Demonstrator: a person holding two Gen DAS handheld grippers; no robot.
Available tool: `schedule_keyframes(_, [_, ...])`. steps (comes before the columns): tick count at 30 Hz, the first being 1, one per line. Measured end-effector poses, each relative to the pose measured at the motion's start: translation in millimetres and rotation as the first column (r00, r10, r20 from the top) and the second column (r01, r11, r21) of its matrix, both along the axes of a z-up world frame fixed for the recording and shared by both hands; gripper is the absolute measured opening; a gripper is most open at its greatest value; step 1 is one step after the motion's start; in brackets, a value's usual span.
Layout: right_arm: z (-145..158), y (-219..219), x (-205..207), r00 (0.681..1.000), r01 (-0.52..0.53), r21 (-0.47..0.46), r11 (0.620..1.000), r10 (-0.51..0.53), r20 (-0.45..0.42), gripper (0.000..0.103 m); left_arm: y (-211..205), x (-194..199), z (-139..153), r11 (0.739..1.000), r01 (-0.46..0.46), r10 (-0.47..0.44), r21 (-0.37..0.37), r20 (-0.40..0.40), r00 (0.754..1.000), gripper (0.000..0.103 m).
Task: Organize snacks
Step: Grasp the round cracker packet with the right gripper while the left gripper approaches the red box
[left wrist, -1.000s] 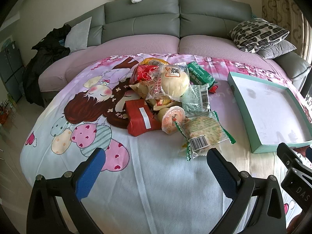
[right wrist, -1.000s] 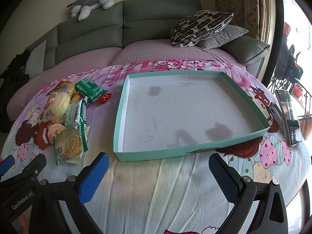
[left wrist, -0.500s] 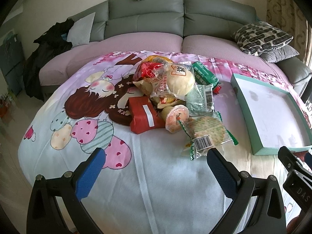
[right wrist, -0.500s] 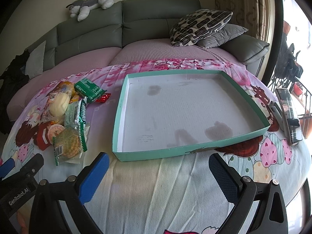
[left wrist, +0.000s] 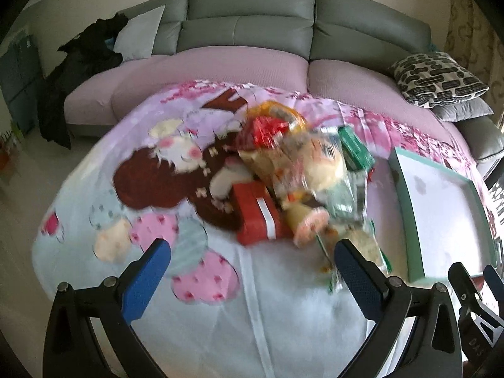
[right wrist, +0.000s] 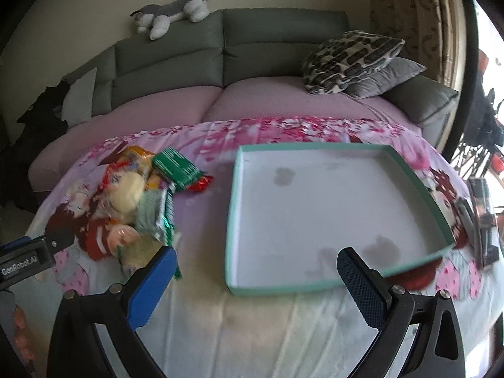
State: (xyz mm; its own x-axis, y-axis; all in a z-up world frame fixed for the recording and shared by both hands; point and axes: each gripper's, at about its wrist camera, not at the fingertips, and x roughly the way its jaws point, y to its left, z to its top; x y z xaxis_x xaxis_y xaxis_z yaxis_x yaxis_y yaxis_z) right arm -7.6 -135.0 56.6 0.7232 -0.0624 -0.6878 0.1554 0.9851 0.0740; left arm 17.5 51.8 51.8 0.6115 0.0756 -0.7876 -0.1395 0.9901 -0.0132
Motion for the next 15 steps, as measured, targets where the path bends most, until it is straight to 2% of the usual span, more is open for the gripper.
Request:
schedule_keyframes(3, [5, 6, 14, 1.000, -0.018, 0.018, 1.000, 0.018, -0.013, 0.103, 5, 17, 4, 1.000, -0.001, 0.001, 0.004, -0.060, 0.998, 0.103])
schedule_keyframes(6, [8, 10, 33, 0.999, -0.024, 0.047, 0.999, 0.026, -0.042, 0.103, 11, 28, 2, 0.999, -0.027, 0.024, -0.038, -0.090, 0.996, 0.103])
schedule_keyframes(8, [11, 13, 42, 0.998, -0.031, 0.059, 0.998, 0.034, -0.051, 0.103, 12, 33, 1, 0.997, -0.035, 0.028, -0.066, -0.097, 0.995, 0.103])
schedule_keyframes(15, [10, 25, 68, 0.994, -0.042, 0.041, 0.998, 0.045, -0.099, 0.103, 16, 52, 0, 0.994, -0.071, 0.063, -0.088, -0.093, 0.994, 0.103])
